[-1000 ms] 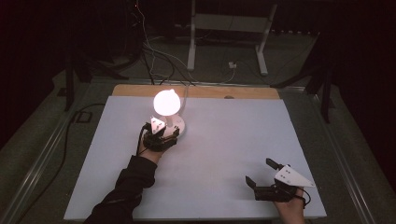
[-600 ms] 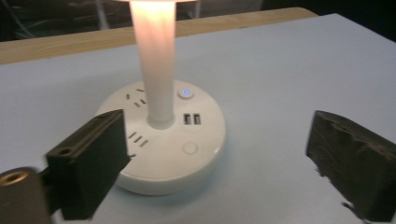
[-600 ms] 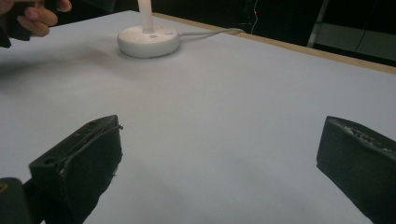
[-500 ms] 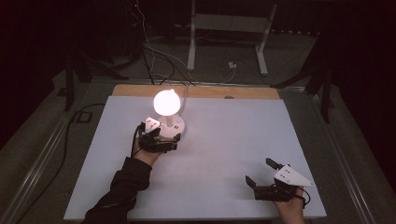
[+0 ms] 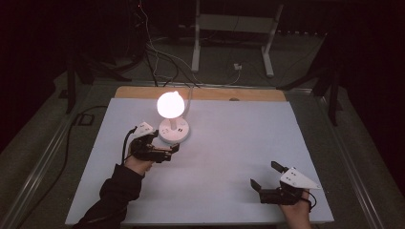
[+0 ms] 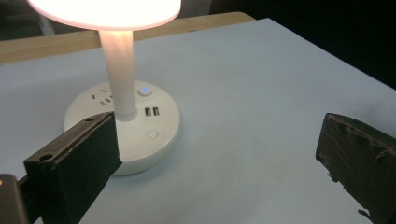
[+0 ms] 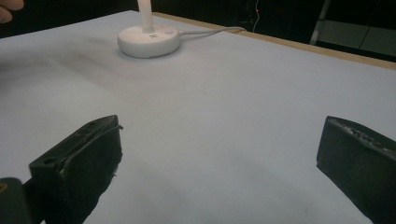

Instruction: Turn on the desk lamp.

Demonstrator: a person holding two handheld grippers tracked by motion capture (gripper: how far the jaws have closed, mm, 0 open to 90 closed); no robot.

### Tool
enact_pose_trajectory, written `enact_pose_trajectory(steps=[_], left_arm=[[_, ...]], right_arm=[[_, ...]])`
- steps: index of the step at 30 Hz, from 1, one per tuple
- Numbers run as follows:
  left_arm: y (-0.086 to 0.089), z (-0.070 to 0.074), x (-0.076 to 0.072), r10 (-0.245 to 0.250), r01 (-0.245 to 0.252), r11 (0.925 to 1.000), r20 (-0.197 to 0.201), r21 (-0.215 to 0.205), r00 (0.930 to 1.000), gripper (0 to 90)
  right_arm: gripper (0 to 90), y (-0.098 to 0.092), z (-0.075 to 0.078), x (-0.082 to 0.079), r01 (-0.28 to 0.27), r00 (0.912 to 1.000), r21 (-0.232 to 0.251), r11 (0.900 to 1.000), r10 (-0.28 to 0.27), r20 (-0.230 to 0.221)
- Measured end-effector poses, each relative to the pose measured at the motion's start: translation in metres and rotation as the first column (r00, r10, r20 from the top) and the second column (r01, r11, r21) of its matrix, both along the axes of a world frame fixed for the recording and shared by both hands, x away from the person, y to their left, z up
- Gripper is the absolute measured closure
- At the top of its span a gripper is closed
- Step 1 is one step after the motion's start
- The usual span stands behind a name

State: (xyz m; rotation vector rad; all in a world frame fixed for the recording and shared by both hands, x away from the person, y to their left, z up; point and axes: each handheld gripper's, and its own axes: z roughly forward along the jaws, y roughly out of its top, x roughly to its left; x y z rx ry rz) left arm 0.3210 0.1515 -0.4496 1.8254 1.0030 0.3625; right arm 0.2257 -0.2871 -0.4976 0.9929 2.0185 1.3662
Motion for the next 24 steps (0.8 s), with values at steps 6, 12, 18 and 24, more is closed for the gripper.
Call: enact_pose_trajectory(steps=[6,12,18,24], left_arm=[[0.021,-0.004,-0.013,0.020,-0.021,0.9997,0.012,0.016,0.9997,0.3],[0.037,-0.010,-0.026,0.021,-0.021,0.9992,0.010,0.033,0.9997,0.3],[0.043,-0.018,-0.040,0.007,-0.007,0.9986,0.007,0.052,1.0000,0.3],[0.047,-0.030,-0.053,-0.017,0.018,0.9978,-0.017,0.064,0.9997,0.3]], right_arm=[[0.0,0.002,0.000,0.000,-0.003,1.0000,-0.007,1.000,0.003,-0.001],[0.0,0.003,0.000,0.001,-0.004,1.0000,-0.011,1.000,0.004,0.001],[0.0,0.003,0.000,0.001,-0.002,1.0000,-0.011,1.000,0.002,0.001],[0.0,0.004,0.000,0.001,-0.006,1.0000,-0.014,1.000,0.006,0.000]])
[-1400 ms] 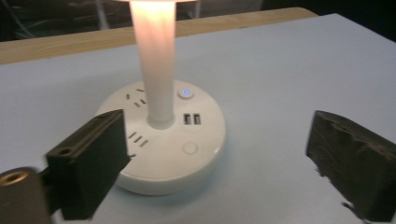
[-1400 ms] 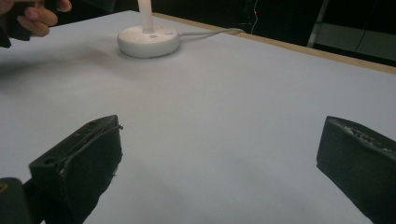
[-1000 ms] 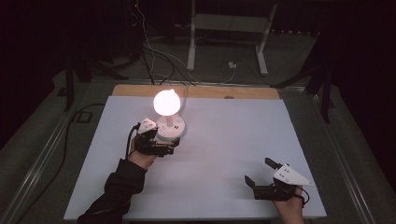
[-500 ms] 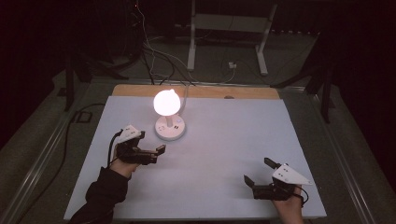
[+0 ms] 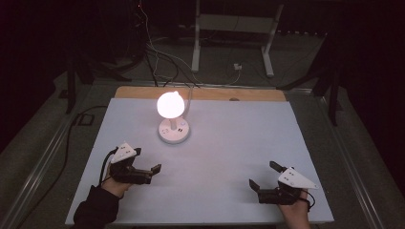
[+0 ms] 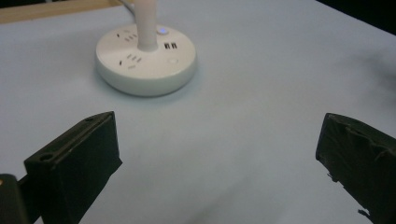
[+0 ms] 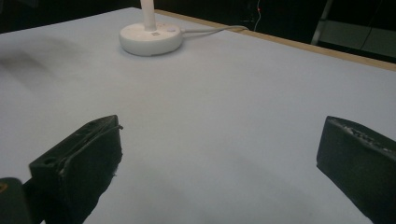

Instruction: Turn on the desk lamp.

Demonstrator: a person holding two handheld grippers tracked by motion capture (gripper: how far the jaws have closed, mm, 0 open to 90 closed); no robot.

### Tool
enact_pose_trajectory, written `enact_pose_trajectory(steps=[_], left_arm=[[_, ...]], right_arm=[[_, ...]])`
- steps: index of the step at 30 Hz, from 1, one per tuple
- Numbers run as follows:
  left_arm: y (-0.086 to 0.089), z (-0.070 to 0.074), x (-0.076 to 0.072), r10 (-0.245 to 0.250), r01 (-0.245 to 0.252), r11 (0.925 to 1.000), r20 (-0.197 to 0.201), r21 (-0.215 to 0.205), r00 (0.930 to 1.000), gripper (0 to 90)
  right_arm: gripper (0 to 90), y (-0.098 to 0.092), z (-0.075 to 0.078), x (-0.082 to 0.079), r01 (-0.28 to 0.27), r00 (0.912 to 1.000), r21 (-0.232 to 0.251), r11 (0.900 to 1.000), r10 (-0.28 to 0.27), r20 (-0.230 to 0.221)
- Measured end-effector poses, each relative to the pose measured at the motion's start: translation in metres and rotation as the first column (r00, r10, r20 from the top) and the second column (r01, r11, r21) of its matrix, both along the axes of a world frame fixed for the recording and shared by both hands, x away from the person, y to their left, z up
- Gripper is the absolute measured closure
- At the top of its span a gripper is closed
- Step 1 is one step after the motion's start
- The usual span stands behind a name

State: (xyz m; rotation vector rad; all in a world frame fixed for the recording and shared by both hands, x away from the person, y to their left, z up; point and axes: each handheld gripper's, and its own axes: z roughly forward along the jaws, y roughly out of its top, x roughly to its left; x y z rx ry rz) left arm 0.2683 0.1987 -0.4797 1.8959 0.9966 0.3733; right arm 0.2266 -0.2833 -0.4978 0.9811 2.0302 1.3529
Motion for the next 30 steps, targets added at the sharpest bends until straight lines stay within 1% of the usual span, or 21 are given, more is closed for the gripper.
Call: enact_pose_trajectory(steps=[1,4,5,7,9,10,16,18,20,22,24,30], left_arm=[[0.001,-0.002,-0.002,-0.003,0.003,1.0000,-0.005,0.000,1.0000,0.3],[0.002,-0.007,-0.008,-0.021,0.022,0.9996,-0.007,0.021,0.9997,0.3],[0.002,-0.009,-0.010,-0.026,0.027,0.9993,-0.021,0.028,0.9994,0.3],[0.003,-0.014,-0.013,-0.032,0.034,0.9982,-0.033,0.049,0.9989,0.3],[0.005,-0.017,-0.015,-0.036,0.039,0.9978,-0.050,0.054,0.9981,0.3],[0.007,-0.018,-0.017,-0.035,0.038,0.9976,-0.053,0.058,0.9980,0.3],[0.017,-0.025,-0.025,-0.025,0.028,0.9987,-0.066,0.043,0.9975,0.3],[0.021,-0.027,-0.028,-0.023,0.026,0.9988,-0.077,0.041,0.9968,0.3],[0.023,-0.029,-0.030,-0.027,0.031,0.9985,-0.074,0.046,0.9969,0.3],[0.023,-0.029,-0.030,-0.016,0.018,0.9989,-0.057,0.044,0.9982,0.4],[0.022,-0.029,-0.029,-0.010,0.013,0.9993,-0.061,0.034,0.9981,0.4],[0.021,-0.031,-0.026,-0.004,0.007,0.9990,-0.076,0.044,0.9971,0.4]], right_arm=[[0.0,0.000,0.000,0.000,-0.001,1.0000,-0.001,1.000,0.001,-0.002],[0.0,0.000,0.000,0.000,-0.001,1.0000,-0.001,1.000,0.001,0.000],[0.0,0.000,0.000,0.000,-0.002,1.0000,0.000,1.000,0.002,-0.003],[0.0,0.000,0.000,0.000,-0.003,1.0000,-0.001,1.000,0.003,-0.005],[0.0,0.001,0.000,0.000,-0.006,1.0000,-0.003,1.000,0.006,-0.003],[0.0,0.001,0.000,0.000,-0.006,1.0000,-0.003,1.000,0.006,-0.003],[0.0,0.001,-0.001,0.001,-0.010,0.9999,-0.005,1.000,0.010,-0.005],[0.0,0.001,-0.001,0.001,-0.010,0.9999,-0.002,1.000,0.010,-0.012],[0.0,0.001,-0.002,0.001,-0.012,0.9999,-0.005,1.000,0.011,-0.011],[0.0,0.002,-0.002,0.001,-0.013,0.9999,-0.007,1.000,0.013,-0.009],[0.0,0.002,-0.002,0.001,-0.013,0.9998,-0.005,1.000,0.013,-0.012],[0.0,0.002,-0.002,0.001,-0.014,0.9998,-0.009,1.000,0.014,-0.012]])
